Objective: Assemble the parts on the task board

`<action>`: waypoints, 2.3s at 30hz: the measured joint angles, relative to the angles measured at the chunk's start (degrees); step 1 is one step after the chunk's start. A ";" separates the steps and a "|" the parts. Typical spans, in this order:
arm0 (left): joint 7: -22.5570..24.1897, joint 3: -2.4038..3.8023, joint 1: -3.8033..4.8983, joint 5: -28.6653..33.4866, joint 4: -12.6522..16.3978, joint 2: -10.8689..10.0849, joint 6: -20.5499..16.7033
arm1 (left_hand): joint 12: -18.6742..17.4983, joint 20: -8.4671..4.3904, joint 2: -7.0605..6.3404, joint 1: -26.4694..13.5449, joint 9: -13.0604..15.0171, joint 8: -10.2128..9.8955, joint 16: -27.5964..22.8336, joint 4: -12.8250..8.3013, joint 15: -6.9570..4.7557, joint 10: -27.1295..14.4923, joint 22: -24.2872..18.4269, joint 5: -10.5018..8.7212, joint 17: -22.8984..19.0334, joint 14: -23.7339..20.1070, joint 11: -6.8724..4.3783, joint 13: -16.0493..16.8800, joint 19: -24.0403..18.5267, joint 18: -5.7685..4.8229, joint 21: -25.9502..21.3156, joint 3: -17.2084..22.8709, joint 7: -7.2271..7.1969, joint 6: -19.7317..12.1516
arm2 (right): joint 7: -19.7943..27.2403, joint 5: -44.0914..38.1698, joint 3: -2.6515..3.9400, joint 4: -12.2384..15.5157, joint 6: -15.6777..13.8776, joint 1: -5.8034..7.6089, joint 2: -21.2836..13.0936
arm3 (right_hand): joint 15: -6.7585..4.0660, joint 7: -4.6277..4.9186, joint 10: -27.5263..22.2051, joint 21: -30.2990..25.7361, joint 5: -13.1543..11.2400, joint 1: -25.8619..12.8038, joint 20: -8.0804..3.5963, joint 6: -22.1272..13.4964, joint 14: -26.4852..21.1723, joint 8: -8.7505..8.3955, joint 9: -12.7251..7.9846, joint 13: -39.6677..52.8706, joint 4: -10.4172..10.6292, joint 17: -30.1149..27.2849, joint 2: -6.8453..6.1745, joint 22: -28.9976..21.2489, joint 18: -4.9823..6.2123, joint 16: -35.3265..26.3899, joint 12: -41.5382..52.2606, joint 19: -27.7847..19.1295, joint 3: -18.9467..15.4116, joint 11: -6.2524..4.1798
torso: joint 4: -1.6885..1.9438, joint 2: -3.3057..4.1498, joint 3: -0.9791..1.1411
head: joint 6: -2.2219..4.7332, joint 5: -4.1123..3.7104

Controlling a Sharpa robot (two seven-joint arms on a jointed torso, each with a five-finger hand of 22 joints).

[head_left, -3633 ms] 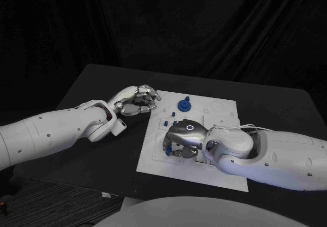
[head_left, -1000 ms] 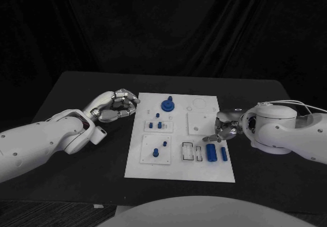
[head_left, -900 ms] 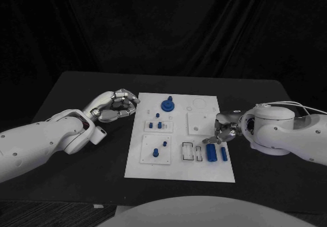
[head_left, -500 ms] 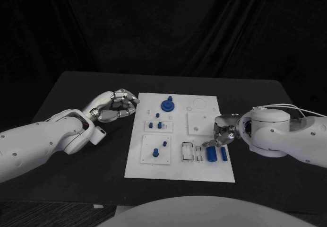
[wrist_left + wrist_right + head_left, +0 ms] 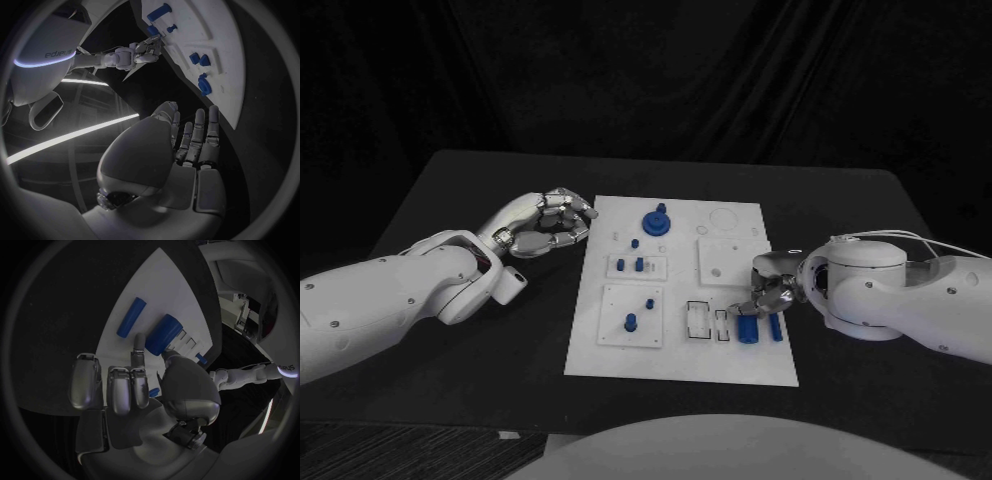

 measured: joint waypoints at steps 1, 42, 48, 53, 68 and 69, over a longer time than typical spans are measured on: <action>0.00 0.00 0.00 0.00 0.01 -0.02 0.01 | 0.00 0.00 0.00 0.00 0.00 0.00 0.00 0.00 0.00 0.00 0.00 0.00 0.00 0.00 0.00 0.00 0.00 0.00 0.00 0.00 0.00 0.00 | 0.09 0.10 0.02 -0.11 -0.06 -0.10 0.12 | 0.00 0.00 0.00 -0.10 0.71 0.00 0.00 0.00 0.00 -0.10 0.15 0.00 0.06 0.00 0.00 0.00 0.00 0.00 0.00 0.00 0.06 0.00 | 0.00 -0.01 -0.01 | 0.00 0.01; -0.04 0.00 -0.13 0.00 0.16 -0.12 0.12 | 0.00 -0.21 0.23 -0.23 -0.17 -0.22 0.00 -0.33 -0.21 -0.02 -0.02 0.23 -0.06 0.21 0.40 -0.17 0.21 0.00 0.22 0.33 0.00 0.00 | 2.77 4.04 -0.01 0.95 -7.46 -0.73 -0.68 | -1.04 -1.99 -0.32 -1.43 17.15 4.90 -1.03 -6.80 0.01 13.36 34.10 -0.01 1.91 -0.01 -3.82 -0.02 0.01 0.00 0.00 -0.17 5.01 -1.53 | 0.05 -0.01 -0.03 | -0.01 0.46; -0.06 0.00 -0.14 0.00 0.12 -0.02 0.12 | 0.00 -0.21 0.23 -0.23 -0.16 -0.22 0.00 -0.33 -0.21 -0.02 -0.03 0.23 -0.06 0.21 0.40 -0.16 0.21 0.00 0.22 0.33 0.00 0.00 | 2.87 4.12 -0.01 1.32 -8.48 -0.64 -0.75 | -1.04 -2.00 -0.32 -1.43 16.55 4.90 -1.03 -6.81 0.01 13.37 34.54 -0.01 1.90 -0.01 -3.81 -0.02 0.02 0.00 0.00 -0.18 5.01 -1.52 | 0.08 0.02 -0.06 | -0.01 0.39; -0.07 0.00 -0.14 0.00 0.07 0.09 0.12 | 0.00 -0.21 0.22 -0.23 -0.23 -0.22 0.00 -0.33 -0.21 -0.02 -0.03 0.23 -0.06 0.20 0.40 -0.16 0.21 0.00 0.22 0.33 0.00 0.00 | 2.94 4.34 0.00 1.27 -8.98 -0.60 -0.52 | -1.03 -2.00 -0.31 -1.76 16.12 4.89 -1.03 -6.81 0.01 13.36 34.81 -0.01 2.00 -0.01 -3.81 -0.02 0.01 0.00 0.00 -0.17 5.11 -1.52 | 0.11 0.02 -0.07 | -0.01 0.37; -0.17 0.00 -0.14 0.00 -0.22 0.32 0.16 | 0.00 -0.21 0.22 -0.22 -0.23 -0.22 0.00 -0.33 -0.21 -0.02 -0.04 0.23 -0.06 0.20 0.40 -0.21 0.21 0.00 0.22 0.32 0.00 0.00 | 3.07 8.61 0.02 1.20 -9.26 0.71 1.06 | -1.02 -1.97 -0.29 -1.97 13.45 4.89 -1.03 -6.87 0.01 12.98 35.27 0.02 2.06 -0.01 -3.81 0.03 0.01 0.00 0.00 -0.18 5.17 -1.51 | 0.08 -0.01 -0.05 | -0.01 0.47; -0.18 0.00 -0.15 0.00 -0.23 0.34 0.16 | 0.00 -0.21 0.22 -0.22 -0.23 -0.22 0.00 -0.32 -0.21 -0.02 -0.03 0.23 -0.05 0.20 0.40 -0.20 0.21 0.00 0.22 0.32 0.00 0.00 | 3.07 8.73 0.02 1.20 -9.26 0.73 1.12 | -1.02 -1.97 -0.29 -1.98 13.45 4.89 -1.03 -6.87 0.01 12.98 35.27 0.03 2.06 -0.01 -3.81 0.03 0.01 0.00 0.00 -0.18 5.17 -1.51 | 0.08 -0.02 -0.05 | -0.01 0.46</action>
